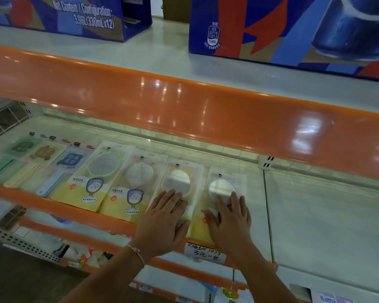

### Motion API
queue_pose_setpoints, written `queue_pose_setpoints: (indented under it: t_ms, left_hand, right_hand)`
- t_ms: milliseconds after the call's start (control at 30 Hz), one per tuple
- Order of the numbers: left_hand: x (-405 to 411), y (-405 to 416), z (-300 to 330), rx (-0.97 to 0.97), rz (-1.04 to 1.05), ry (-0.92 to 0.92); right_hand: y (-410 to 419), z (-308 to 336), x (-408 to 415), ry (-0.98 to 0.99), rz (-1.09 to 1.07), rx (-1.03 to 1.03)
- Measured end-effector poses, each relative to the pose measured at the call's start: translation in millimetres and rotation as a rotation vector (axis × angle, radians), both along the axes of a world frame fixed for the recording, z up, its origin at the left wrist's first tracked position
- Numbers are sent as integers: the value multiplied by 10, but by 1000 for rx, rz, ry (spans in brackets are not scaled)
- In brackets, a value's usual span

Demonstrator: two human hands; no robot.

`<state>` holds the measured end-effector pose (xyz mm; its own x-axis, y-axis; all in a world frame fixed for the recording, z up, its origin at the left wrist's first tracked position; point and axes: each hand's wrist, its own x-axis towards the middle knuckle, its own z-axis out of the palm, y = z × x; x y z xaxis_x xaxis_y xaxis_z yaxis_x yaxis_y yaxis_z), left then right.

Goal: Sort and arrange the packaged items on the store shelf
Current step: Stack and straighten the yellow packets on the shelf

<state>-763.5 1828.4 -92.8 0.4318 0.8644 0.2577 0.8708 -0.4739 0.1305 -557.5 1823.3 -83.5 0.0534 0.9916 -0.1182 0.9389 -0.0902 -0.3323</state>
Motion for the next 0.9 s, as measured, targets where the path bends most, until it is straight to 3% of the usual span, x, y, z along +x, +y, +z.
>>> queue_pose_setpoints:
  t_ms: [467, 633, 767, 900]
  left_hand:
    - [-9, 5, -19, 15, -11, 8]
    - [-13, -1, -15, 10, -12, -7]
    - [-22, -8, -13, 11, -24, -56]
    - [-33, -9, -22, 15, -25, -115]
  right_hand:
    - [-61, 52, -76, -106, 52, -18]
    - [-121, 96, -84, -18, 25, 5]
    - [-239, 91, 16, 163, -81, 145]
    - [-297, 26, 164, 141, -96, 168]
